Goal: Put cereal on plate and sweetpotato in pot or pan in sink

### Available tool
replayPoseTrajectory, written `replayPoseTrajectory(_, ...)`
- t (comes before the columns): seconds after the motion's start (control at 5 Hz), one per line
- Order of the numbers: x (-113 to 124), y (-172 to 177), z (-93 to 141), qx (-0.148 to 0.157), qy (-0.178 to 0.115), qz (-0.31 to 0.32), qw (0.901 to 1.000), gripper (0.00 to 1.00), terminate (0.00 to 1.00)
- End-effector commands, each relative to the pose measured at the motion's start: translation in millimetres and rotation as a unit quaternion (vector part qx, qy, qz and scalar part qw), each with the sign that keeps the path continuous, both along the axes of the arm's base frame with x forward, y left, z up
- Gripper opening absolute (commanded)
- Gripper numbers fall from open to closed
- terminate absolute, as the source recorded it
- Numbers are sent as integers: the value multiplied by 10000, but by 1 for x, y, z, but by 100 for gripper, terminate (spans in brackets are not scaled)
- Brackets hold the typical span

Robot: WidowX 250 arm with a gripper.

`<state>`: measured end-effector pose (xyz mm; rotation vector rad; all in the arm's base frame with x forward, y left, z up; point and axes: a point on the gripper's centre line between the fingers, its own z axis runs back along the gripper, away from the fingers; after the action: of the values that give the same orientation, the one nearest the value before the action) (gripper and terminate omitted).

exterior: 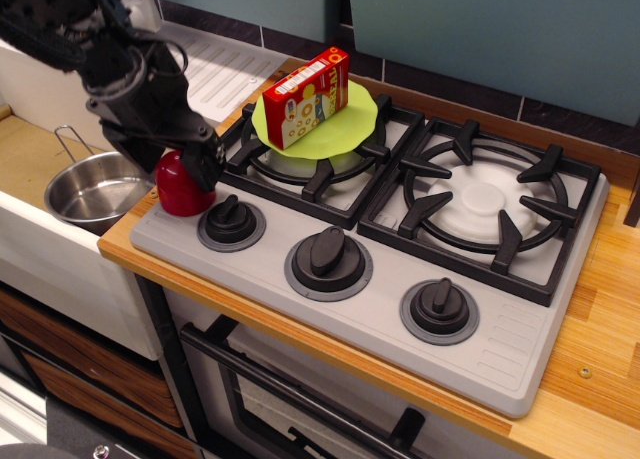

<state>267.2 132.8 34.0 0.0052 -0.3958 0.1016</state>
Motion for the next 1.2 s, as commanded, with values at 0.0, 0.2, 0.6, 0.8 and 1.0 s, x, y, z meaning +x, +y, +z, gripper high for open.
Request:
replayPoseTrajectory(0.0,9,6,2,134,-160,-80,9998,100,0)
replayPoseTrajectory(0.2,9,3,6,165,-56,21,9998,0,0)
replayPoseTrajectory(0.6,4,5,39,184,239,-55,9995,0,0)
replayPoseTrajectory(0.8,4,17,54,198,199,-337,9990,0,0)
replayPoseTrajectory(1.0,13,32,60,208,141,-601,9979,0,0)
